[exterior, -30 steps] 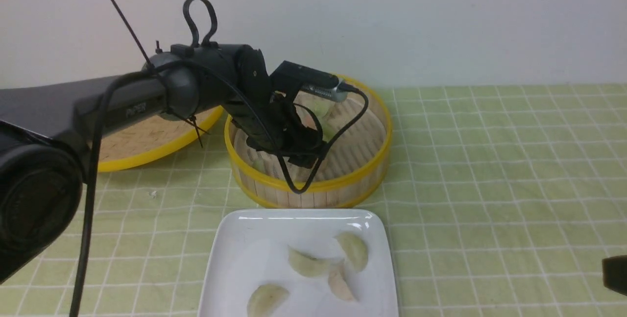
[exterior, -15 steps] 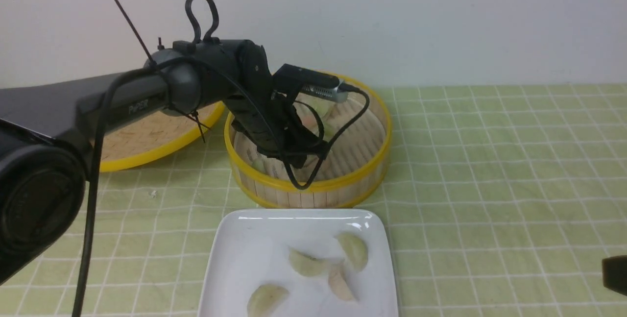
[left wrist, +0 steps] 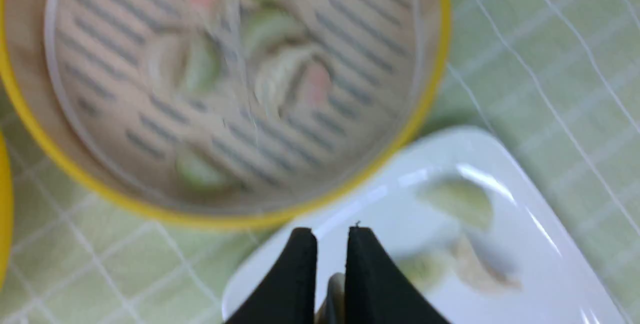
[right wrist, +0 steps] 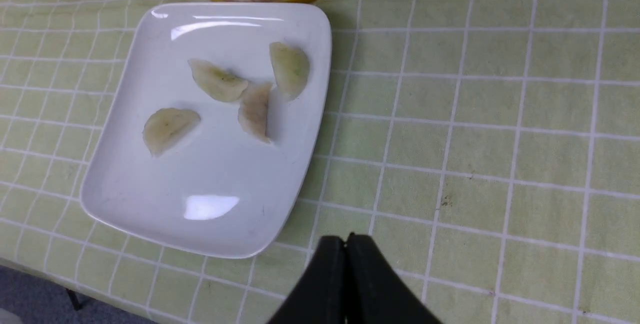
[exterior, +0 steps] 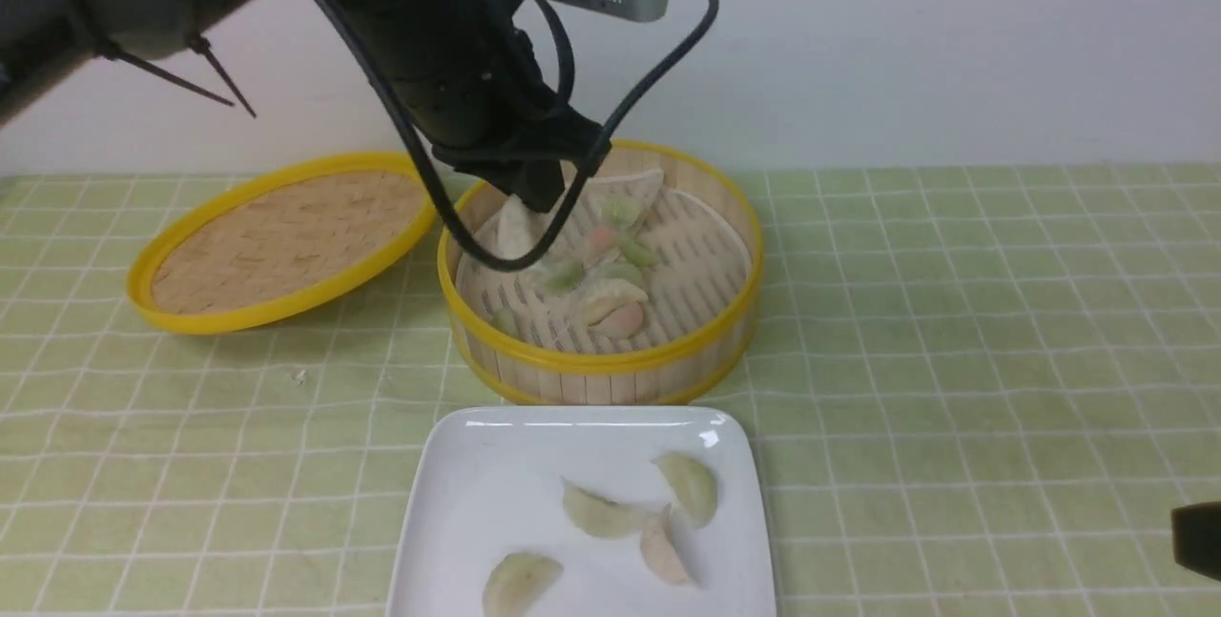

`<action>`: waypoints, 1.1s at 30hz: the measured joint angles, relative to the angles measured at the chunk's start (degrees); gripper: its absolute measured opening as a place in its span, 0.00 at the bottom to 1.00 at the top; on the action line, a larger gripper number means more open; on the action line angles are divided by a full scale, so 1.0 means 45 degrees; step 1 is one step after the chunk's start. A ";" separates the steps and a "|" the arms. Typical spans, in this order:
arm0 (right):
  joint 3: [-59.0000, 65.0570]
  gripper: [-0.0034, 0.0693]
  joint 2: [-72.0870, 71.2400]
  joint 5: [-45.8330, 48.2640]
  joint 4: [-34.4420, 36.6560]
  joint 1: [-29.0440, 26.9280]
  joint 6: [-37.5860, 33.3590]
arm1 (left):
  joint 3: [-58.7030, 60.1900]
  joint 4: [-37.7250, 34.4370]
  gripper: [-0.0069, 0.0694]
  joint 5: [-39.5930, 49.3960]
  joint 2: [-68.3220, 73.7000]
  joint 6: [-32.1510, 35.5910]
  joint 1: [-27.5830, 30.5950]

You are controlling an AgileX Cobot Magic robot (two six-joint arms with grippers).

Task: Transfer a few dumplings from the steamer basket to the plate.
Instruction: Use the left arm to put the dumpling into the plate

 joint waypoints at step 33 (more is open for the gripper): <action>-0.1095 0.03 0.1827 -0.1232 0.2053 0.0000 -0.2568 | 0.7201 -0.1386 0.66 -0.4546 0.0726 0.0212 -0.0012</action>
